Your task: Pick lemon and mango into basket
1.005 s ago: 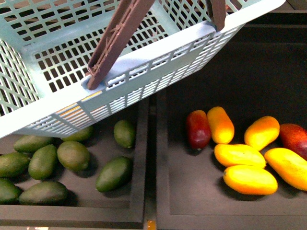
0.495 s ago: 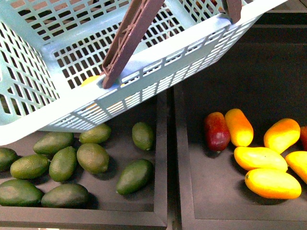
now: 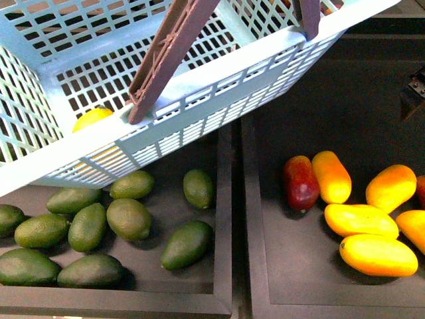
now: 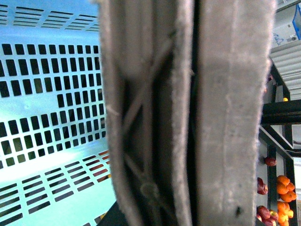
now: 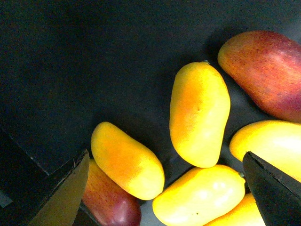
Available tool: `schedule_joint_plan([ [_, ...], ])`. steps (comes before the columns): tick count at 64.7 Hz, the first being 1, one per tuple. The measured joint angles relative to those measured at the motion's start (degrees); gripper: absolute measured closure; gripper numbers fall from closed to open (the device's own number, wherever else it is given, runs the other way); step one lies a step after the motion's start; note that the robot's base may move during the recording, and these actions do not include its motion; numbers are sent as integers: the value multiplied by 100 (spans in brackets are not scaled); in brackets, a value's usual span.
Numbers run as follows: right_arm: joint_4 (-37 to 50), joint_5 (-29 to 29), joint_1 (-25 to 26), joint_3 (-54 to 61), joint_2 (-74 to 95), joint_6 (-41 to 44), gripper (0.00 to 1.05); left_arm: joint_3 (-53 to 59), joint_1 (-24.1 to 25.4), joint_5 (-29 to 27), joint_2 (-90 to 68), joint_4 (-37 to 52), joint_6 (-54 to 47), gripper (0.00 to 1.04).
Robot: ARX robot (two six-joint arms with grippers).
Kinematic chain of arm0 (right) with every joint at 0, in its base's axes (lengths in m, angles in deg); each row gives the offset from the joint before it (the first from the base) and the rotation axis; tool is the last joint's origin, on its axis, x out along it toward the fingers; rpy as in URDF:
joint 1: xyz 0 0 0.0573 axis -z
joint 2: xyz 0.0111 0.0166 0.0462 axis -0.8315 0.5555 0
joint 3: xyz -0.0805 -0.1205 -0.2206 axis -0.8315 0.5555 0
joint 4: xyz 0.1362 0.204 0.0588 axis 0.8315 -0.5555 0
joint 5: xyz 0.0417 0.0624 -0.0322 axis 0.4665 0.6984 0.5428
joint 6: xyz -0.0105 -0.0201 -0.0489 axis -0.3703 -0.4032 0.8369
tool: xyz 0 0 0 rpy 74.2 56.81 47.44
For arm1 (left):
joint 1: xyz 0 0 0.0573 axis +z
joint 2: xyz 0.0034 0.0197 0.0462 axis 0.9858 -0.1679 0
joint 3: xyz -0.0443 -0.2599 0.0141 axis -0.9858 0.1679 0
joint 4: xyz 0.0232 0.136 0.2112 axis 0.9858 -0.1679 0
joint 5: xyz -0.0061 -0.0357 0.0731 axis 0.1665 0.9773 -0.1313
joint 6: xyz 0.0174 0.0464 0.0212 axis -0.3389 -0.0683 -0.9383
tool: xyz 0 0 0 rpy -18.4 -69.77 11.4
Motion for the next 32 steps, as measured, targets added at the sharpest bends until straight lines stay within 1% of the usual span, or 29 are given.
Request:
schedule_joint_plan([
  [15, 9, -31, 90, -417, 723, -157, 9, 0, 0, -22, 0, 0, -4, 90],
  [32, 90, 50, 149, -597, 1423, -267, 9, 0, 0, -11, 0, 0, -4, 90],
])
